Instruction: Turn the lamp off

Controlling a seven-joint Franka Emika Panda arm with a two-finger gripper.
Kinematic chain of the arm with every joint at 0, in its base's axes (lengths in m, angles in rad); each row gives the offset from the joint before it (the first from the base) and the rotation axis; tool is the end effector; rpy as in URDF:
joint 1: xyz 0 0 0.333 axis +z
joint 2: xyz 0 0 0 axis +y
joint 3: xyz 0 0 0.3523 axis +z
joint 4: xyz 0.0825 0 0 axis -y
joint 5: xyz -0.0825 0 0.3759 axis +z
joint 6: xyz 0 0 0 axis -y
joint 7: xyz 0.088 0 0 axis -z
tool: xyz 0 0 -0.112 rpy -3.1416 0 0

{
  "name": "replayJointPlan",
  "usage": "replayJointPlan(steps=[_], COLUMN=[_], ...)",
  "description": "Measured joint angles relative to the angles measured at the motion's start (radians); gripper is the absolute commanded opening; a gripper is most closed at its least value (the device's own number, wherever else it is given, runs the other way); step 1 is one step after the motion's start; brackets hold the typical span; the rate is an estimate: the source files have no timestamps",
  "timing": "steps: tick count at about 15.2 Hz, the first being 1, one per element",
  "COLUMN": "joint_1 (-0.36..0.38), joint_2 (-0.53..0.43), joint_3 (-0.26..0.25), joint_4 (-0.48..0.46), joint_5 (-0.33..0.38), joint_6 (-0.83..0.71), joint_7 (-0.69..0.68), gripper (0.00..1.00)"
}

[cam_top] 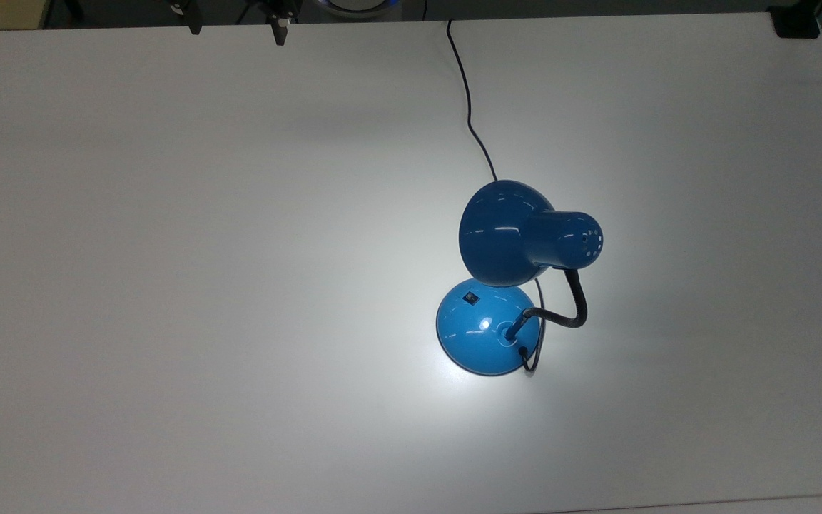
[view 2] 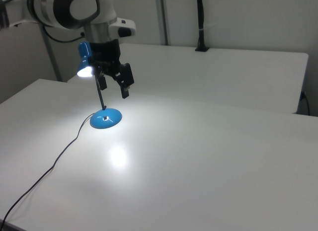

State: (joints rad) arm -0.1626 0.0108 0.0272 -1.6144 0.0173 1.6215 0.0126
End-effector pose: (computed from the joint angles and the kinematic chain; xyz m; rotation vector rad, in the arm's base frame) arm 0.5489 -0.0730 0.6340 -3.1152 0.2324 0.0041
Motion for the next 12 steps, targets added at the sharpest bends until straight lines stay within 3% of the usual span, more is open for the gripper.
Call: replayJointPlan(steps=[12], joint_1=[-0.042], joint_2=[0.0], joint_3=[-0.013], joint_4=[0.009], joint_5=[0.059], joint_6=[-0.013], joint_7=[-0.109], gripper=[1.0])
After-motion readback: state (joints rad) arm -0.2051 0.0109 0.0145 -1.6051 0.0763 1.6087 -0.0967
